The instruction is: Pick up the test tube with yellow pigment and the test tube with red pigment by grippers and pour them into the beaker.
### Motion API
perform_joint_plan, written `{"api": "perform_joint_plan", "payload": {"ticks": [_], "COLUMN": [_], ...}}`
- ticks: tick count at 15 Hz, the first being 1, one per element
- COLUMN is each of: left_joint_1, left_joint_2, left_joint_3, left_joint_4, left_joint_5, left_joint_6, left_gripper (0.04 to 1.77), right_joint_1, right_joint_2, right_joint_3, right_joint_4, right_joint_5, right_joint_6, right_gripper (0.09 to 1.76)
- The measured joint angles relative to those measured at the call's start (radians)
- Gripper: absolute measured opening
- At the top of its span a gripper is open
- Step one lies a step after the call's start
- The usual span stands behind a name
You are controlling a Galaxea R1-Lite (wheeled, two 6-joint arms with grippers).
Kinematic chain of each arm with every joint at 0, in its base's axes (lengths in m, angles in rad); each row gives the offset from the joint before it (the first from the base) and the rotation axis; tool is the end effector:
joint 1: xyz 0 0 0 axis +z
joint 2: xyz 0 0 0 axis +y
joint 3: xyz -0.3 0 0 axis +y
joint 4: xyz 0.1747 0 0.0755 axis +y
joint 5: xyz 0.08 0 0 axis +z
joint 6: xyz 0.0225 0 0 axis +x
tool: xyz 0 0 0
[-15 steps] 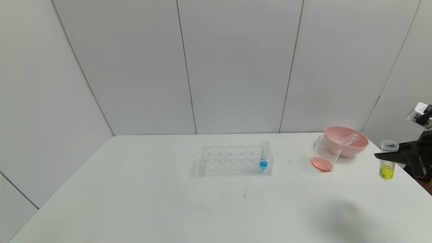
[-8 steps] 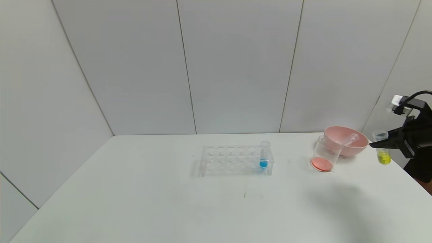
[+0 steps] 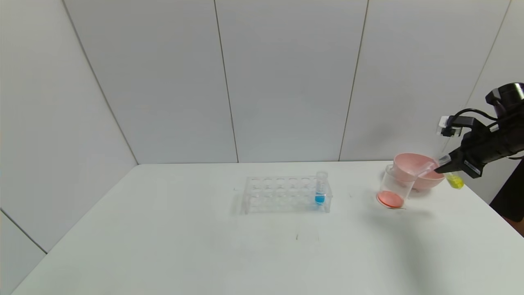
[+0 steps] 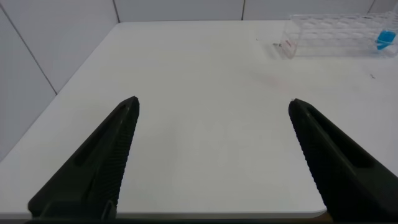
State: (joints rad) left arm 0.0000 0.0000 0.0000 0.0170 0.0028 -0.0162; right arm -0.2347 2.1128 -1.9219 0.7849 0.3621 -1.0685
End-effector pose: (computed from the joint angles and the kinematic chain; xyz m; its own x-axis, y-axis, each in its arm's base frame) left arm -0.0228 0.0001 0.0738 0.9999 0.0028 -0.0170 -0.0031 0.9999 -0.0161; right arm 0.3882 -0.0846 0.2143 0.5922 0.2226 -0.7744 -0.6942 0.6289 -0.3500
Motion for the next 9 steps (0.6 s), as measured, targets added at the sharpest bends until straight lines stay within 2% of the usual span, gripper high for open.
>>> {"api": "perform_joint_plan", "payload": {"ticks": [3, 9], "left_joint_1": [0.000, 0.000], "left_joint_2": [0.000, 0.000], "left_joint_3": [0.000, 0.000], "left_joint_4": [0.000, 0.000], "left_joint_5": [0.000, 0.000], "left_joint_6": [0.000, 0.000], "left_gripper": [1.72, 1.72], "right_joint_1": [0.040, 0.081], "right_joint_2": [0.057, 0.081], "right_joint_3": [-0.068, -0.078], "right_joint_4": [0.014, -0.041], "right_joint_5": [-0.055, -0.159], "right_joint_6": [-0.084, -0.142], "right_gripper": [0.51, 0.51]}}
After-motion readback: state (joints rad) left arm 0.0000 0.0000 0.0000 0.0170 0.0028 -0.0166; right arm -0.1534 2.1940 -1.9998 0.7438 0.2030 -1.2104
